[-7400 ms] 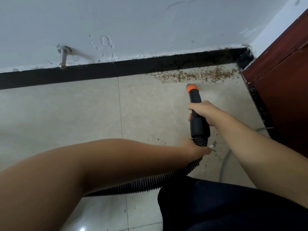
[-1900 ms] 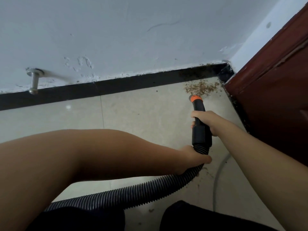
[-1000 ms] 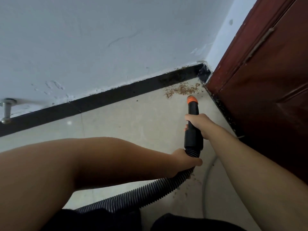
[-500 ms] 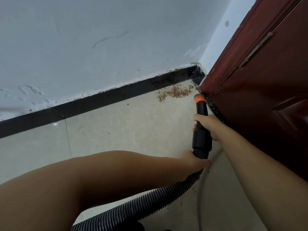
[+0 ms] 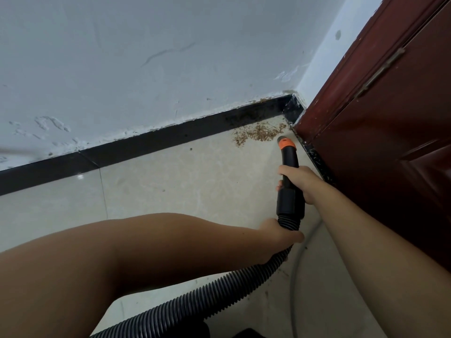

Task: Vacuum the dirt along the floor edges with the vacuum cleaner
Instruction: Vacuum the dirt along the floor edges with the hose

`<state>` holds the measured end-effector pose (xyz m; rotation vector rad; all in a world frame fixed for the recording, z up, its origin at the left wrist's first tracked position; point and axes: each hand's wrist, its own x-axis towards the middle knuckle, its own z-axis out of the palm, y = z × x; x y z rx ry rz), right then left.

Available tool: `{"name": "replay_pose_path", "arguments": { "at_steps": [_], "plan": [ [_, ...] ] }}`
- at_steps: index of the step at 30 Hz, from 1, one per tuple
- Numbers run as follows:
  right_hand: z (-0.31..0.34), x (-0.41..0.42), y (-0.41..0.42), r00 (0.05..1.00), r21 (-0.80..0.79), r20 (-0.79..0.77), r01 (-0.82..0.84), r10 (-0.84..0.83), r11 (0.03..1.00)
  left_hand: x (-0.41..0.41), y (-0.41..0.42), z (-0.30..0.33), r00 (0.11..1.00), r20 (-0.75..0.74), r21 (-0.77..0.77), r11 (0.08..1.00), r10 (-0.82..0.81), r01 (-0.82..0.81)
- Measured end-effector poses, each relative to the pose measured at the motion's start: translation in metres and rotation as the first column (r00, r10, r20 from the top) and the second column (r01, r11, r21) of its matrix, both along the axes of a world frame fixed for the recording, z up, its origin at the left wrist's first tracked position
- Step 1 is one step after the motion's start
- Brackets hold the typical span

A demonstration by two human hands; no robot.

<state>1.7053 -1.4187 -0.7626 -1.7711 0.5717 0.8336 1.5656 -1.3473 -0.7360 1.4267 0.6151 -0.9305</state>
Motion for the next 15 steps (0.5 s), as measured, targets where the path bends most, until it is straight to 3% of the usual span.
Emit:
{"name": "replay_pose_path", "arguments": {
  "at_steps": [8, 15],
  "plan": [
    [0.008, -0.025, 0.027, 0.995, 0.006, -0.016, -0.099, 0.099, 0.995, -0.026, 0.009, 0.004, 0.999, 0.015, 0.05, 0.998, 0.048, -0.049],
    [0.016, -0.05, 0.051, 0.961, 0.039, -0.036, -0.274, 0.275, 0.961, -0.047, 0.017, 0.004, 0.997, 0.082, 0.156, 0.988, -0.011, -0.002]
  ]
}}
